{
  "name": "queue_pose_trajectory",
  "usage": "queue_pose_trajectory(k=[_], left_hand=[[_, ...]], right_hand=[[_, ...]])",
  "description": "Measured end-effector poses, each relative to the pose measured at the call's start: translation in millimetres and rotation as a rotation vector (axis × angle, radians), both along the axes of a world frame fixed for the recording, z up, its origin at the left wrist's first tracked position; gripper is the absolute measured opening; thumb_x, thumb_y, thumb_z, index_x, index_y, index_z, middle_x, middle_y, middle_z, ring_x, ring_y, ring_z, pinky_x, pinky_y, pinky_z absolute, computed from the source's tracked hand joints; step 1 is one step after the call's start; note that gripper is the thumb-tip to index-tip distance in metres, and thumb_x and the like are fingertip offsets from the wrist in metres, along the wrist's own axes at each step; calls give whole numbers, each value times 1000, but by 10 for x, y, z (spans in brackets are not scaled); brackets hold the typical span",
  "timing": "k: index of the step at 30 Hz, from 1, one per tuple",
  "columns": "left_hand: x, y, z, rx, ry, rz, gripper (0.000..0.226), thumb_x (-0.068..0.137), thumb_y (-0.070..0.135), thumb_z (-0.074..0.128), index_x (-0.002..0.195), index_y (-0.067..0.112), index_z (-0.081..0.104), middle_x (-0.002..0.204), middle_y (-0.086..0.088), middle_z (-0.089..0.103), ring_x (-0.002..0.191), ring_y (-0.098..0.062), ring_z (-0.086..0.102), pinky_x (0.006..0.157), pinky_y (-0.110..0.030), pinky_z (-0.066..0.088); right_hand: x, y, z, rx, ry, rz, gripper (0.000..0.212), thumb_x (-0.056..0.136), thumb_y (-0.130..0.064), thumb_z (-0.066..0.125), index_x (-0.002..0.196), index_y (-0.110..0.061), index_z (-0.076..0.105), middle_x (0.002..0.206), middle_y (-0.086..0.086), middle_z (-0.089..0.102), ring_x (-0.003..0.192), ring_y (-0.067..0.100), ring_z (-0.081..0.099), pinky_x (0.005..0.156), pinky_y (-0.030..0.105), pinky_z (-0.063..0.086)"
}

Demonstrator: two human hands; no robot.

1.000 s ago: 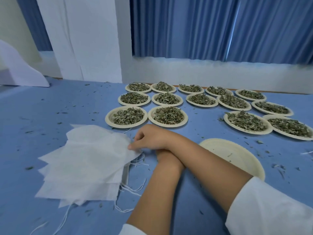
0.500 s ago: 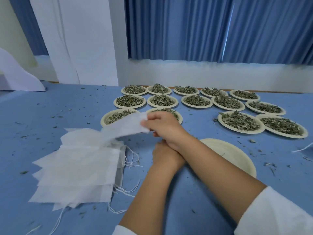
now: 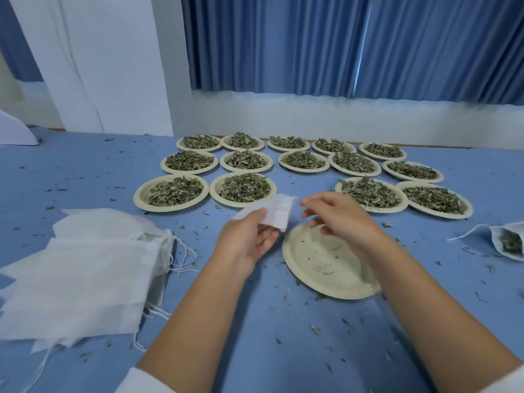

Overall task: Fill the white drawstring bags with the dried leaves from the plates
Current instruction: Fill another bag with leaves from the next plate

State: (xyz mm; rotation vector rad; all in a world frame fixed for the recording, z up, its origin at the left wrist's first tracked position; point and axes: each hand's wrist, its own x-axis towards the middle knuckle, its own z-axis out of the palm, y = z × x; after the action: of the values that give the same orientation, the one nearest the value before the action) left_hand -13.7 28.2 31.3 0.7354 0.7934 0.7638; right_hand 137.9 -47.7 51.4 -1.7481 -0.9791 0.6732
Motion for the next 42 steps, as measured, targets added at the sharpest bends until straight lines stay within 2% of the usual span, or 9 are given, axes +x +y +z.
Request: queue_pose_trajectory(k=[3, 6, 9, 13, 19, 25, 30, 35, 42], left_hand=[[-33, 35, -9, -2, 1, 94, 9, 96, 11, 58, 105, 10, 57, 97, -11, 70, 78, -19, 70, 55, -25, 57], [-37, 19, 12, 31, 3, 136, 5, 95, 13, 60, 98, 9, 59, 96, -11, 71, 77, -17, 71, 56, -24, 59], [-34, -17, 19, 70, 6, 150, 4, 95, 13, 61, 92, 11, 60, 91, -10, 72, 70, -15, 72, 56, -23, 58], [-21, -46, 25, 85, 10, 128, 3, 94, 11, 60, 92, 10, 61, 86, -10, 72, 68, -16, 71, 55, -24, 58], [-27, -47, 47, 89, -31, 131, 5, 95, 8, 59, 92, 5, 61, 89, -13, 70, 69, -17, 71, 51, -22, 56], [-13, -85, 59, 126, -39, 106, 3, 94, 8, 61, 93, 5, 62, 93, -12, 71, 67, -16, 73, 52, -23, 56], [8, -119, 41, 139, -10, 42, 3, 94, 8, 60, 96, 7, 63, 89, -10, 73, 68, -17, 74, 52, -25, 56], [11, -108, 31, 131, 12, 43, 5, 94, 8, 60, 98, 7, 63, 94, -11, 72, 67, -16, 73, 52, -24, 56], [6, -102, 27, 123, -3, 42, 3, 94, 8, 60, 94, 7, 62, 83, -9, 75, 67, -17, 73, 53, -25, 57]], right_hand=[[359, -137, 45, -245, -415, -108, 26, 91, -42, 63, 100, -19, 68, 121, -4, 62, 91, 13, 62, 74, 31, 49], [609, -277, 76, -553, -353, -28, 53, 83, -45, 73, 105, 2, 63, 95, 7, 51, 70, 24, 50, 49, 23, 40], [643, -327, 72, -616, -309, -2, 28, 83, -30, 74, 83, -9, 56, 73, 9, 49, 61, 22, 48, 43, 20, 42], [452, -216, -18, -519, -289, 38, 11, 86, -14, 67, 82, -7, 60, 75, 13, 62, 60, 20, 60, 48, 20, 53], [55, 4, -161, -231, 226, 108, 18, 91, -15, 67, 98, 1, 65, 90, 16, 68, 69, 18, 70, 66, 26, 60], [672, -59, -233, -14, 425, -416, 11, 91, 0, 56, 98, 9, 58, 86, 16, 58, 62, 21, 63, 60, 30, 61], [1040, -169, -306, 301, 741, -619, 11, 91, 2, 56, 102, 1, 55, 107, 20, 64, 60, 20, 72, 50, 23, 56], [1123, -187, -315, 409, 835, -612, 16, 90, 2, 58, 105, 0, 57, 116, 20, 57, 91, 31, 70, 56, 26, 59], [1167, -249, -333, 374, 818, -634, 16, 91, 0, 59, 107, 1, 56, 99, 15, 60, 73, 24, 70, 54, 24, 57]])
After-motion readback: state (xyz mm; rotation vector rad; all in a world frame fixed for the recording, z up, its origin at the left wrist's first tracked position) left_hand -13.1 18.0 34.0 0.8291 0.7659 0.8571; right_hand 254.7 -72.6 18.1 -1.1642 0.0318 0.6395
